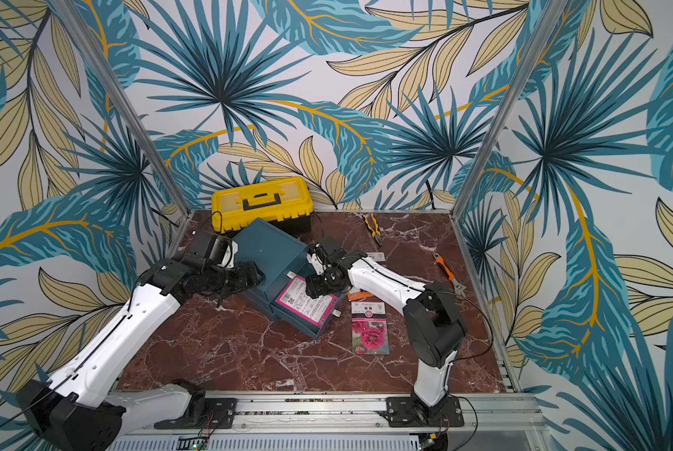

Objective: Take the seed bags out of the drawer
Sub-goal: Pick up the seed packet from the drawer.

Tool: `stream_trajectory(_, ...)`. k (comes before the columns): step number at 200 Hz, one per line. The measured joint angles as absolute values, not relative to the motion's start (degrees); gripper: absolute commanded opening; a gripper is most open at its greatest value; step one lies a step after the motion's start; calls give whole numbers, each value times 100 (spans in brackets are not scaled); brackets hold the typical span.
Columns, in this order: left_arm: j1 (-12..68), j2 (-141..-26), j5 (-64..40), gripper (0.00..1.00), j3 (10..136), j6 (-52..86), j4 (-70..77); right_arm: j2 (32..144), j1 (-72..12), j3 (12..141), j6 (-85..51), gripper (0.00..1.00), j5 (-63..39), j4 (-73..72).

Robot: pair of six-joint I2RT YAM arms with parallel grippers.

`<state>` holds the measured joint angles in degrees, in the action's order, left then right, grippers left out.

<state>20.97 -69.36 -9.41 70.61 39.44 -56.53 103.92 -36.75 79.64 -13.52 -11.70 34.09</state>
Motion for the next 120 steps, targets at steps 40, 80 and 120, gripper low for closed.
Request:
stream_trajectory(40,2097,-6936,-941,81,7061,3944,-5658,10322,-3701,7708,-1588,60,-1087,3009)
stream_trajectory(80,2097,-6936,-941,81,7061,3942,-5658,10160,-3745,7529,-1789,60,-967,2668)
stream_trajectory(120,2097,-6936,-941,81,7061,3940,-5662,10134,-3752,7524,-1846,61,-847,2569)
